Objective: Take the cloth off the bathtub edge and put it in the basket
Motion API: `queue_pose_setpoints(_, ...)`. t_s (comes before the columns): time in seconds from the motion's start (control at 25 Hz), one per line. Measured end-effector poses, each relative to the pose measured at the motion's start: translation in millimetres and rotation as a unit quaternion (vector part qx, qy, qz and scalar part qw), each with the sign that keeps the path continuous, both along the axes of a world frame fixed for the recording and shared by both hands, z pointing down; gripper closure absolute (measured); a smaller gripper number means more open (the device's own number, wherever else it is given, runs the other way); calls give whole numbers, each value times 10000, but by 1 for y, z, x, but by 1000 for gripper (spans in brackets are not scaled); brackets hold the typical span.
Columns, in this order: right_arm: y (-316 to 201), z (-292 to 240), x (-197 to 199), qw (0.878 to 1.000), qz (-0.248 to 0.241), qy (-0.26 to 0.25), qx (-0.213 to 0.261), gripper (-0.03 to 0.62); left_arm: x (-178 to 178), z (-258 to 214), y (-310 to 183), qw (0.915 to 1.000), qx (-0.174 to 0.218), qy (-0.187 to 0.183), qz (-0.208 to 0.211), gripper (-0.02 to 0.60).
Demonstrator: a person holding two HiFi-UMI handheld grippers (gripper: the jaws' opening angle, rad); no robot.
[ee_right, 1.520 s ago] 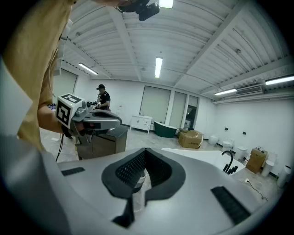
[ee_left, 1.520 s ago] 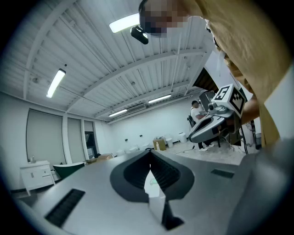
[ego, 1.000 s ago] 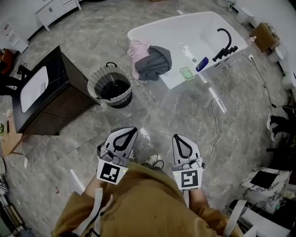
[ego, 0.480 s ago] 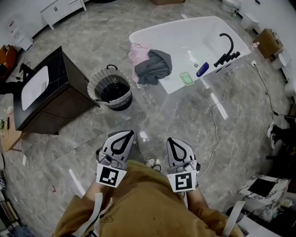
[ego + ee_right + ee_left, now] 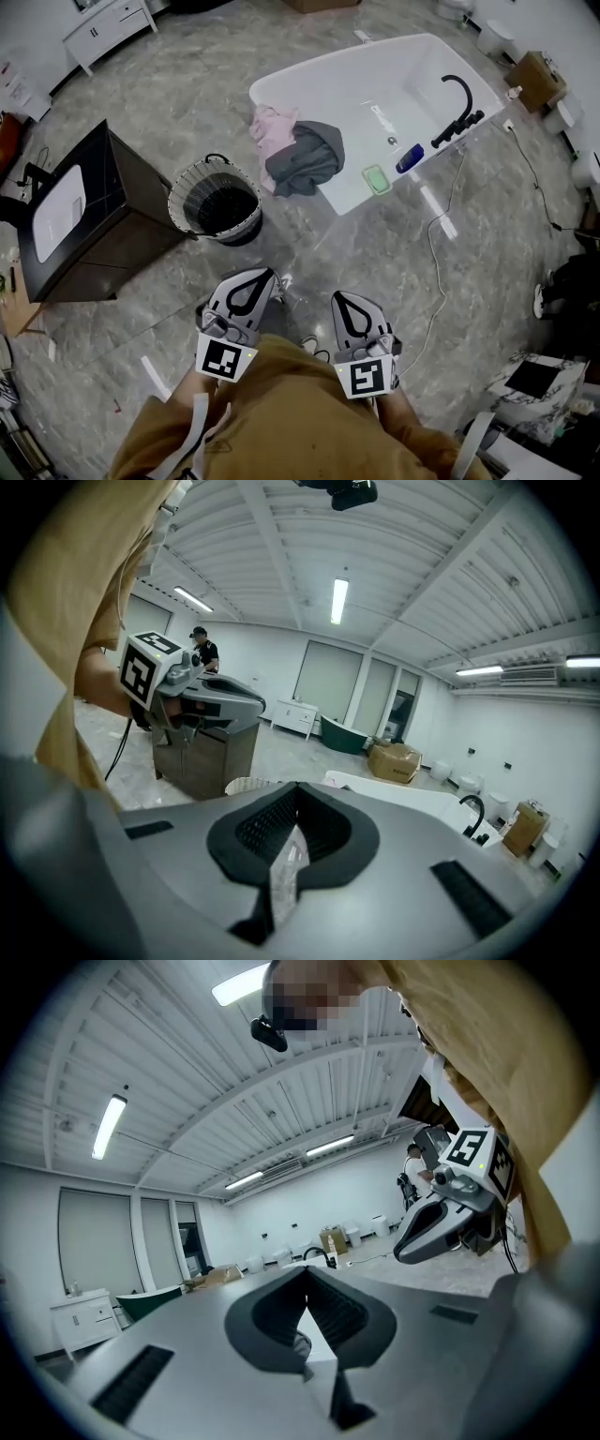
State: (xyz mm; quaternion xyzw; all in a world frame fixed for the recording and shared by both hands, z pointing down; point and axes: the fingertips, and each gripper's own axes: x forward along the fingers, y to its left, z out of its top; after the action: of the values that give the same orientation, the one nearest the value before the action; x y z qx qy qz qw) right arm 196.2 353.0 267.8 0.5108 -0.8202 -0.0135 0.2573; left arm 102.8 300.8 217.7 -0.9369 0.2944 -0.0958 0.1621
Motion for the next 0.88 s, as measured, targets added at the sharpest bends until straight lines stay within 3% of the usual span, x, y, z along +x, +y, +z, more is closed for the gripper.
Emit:
queue_pose_setpoints(0.48,-171,-11,-29,9992,84,358,-148,590,-21,4,-169,9986,-303,412,151,575)
queue_pose_setpoints(0.88,-231,-10,-45,9982,212,522,-205,591,-27,5,-234,9967,-322,620,410,575)
